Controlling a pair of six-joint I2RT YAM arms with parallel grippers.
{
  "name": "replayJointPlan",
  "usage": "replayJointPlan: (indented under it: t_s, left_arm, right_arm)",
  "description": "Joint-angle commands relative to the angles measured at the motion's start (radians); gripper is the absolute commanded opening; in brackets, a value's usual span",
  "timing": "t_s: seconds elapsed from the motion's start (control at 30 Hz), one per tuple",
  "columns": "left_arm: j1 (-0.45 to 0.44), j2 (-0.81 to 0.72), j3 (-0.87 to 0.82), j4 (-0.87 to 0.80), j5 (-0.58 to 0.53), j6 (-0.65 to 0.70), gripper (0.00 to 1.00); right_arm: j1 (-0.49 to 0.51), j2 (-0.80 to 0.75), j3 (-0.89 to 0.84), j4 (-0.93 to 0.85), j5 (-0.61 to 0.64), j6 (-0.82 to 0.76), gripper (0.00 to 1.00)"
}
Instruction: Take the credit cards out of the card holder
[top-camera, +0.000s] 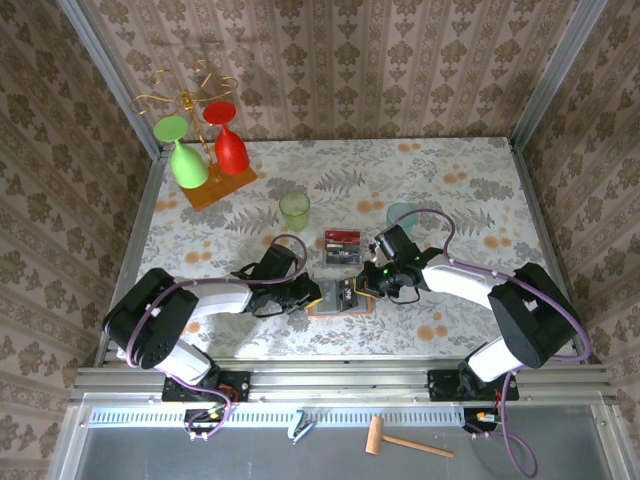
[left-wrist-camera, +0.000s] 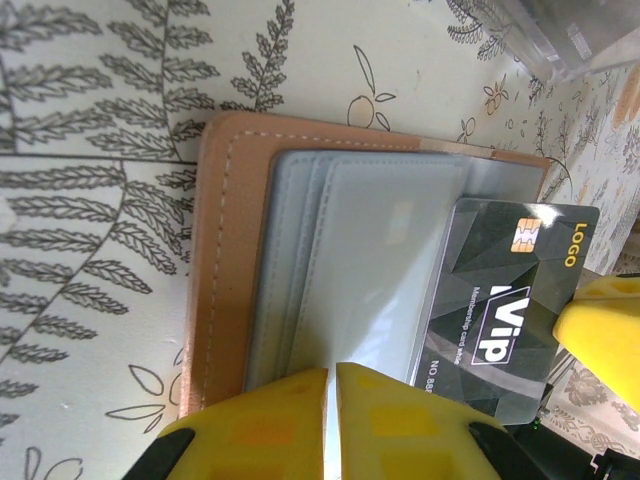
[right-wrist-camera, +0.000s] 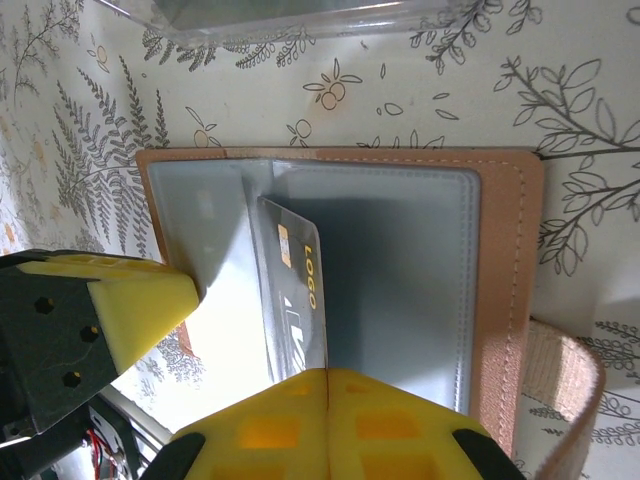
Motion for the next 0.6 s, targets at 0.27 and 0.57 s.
replayJointPlan:
  t_s: [0.27, 0.57]
  left_arm:
    - [0.001, 0.022, -0.012, -0.033, -0.018, 0.008, 0.12]
    - [0.0, 0.022, -0.014, -0.031, -0.019, 0.005, 0.12]
  right_arm:
    - [0.0, -0.026, 0.029, -0.027, 0.039, -0.015, 0.06]
    - [0.037, -0.004, 0.037, 0.001, 0.023, 0.018, 0.11]
